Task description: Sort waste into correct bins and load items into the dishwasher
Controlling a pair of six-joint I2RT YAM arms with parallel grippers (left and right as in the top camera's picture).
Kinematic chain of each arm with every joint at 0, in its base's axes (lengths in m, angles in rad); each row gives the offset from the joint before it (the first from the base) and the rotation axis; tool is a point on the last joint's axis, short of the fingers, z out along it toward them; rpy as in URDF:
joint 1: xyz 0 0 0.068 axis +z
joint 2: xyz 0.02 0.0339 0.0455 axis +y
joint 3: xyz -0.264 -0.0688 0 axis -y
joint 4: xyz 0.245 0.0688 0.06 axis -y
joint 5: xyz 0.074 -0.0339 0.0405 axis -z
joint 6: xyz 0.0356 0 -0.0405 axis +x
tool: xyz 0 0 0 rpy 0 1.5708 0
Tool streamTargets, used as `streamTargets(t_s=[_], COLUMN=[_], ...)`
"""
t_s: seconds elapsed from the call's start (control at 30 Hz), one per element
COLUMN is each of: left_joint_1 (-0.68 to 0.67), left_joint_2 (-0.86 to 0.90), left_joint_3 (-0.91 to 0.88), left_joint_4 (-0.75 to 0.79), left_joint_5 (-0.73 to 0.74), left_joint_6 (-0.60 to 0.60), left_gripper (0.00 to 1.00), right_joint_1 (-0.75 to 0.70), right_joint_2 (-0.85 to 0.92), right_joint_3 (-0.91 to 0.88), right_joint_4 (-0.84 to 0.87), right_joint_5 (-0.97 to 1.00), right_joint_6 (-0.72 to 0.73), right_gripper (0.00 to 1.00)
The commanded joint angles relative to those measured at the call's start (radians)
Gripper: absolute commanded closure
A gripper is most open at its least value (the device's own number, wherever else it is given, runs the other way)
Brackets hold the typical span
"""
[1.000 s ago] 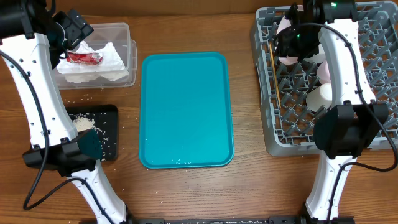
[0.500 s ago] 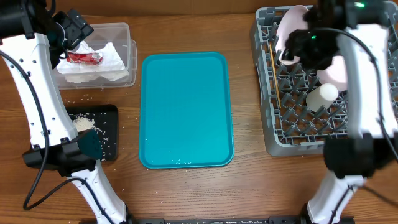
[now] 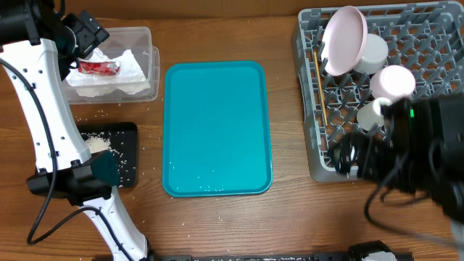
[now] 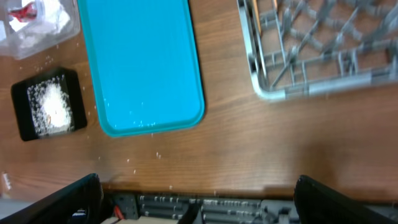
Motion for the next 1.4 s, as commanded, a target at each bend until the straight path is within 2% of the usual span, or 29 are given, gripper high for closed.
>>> streamTargets(t_s=[0.0, 0.1, 0.27, 0.47, 0.6, 0.7, 0.83, 1.07, 1.37], left_joint_1=[-0.002, -0.002, -0.002, -0.002, -0.002, -0.002, -0.002, -0.002, -0.002], left_joint_2=[-0.010, -0.010, -0.010, -0.010, -0.010, -0.010, -0.010, -0.010, -0.010], left_joint_3=[0.000, 0.000, 0.000, 0.000, 0.000, 0.000, 0.000, 0.000, 0.000], left_joint_4=[-0.001, -0.001, -0.001, -0.001, -0.001, -0.001, -0.001, -0.001, -0.001], left_joint_5=[0.004, 0.004, 0.004, 0.004, 0.004, 0.004, 0.004, 0.004, 0.004], left_joint_6=[0.013, 0.013, 0.013, 0.013, 0.013, 0.013, 0.013, 0.013, 0.013], left_gripper=[0.00, 0.00, 0.00, 0.00, 0.00, 0.00, 0.00, 0.00, 0.00], right_joint_1=[0.009, 0.009, 0.009, 0.009, 0.009, 0.009, 0.009, 0.008, 0.002], right_joint_2=[-0.133, -0.189, -0.251, -0.348, -0.425, -0.511, -0.646, -0.858, -0.987], right_joint_3=[-0.083, -0.083, -0.083, -0.084, -0.114, -0.190, -0.378, -0.852, -1.338], right_joint_4=[0.012, 0.012, 0.012, 0.017, 0.097, 0.234, 0.426, 0.835, 1.431], right_joint_5=[-0.015, -0.005, 0.041, 0.128, 0.162, 0.175, 0.195, 0.237, 0.220], right_joint_6=[0.064, 0.057, -0.056, -0.057, -0.060, -0.102, -0.125, -0.125, -0.120], right_gripper=[0.00, 0.00, 0.00, 0.00, 0.00, 0.00, 0.00, 0.00, 0.00])
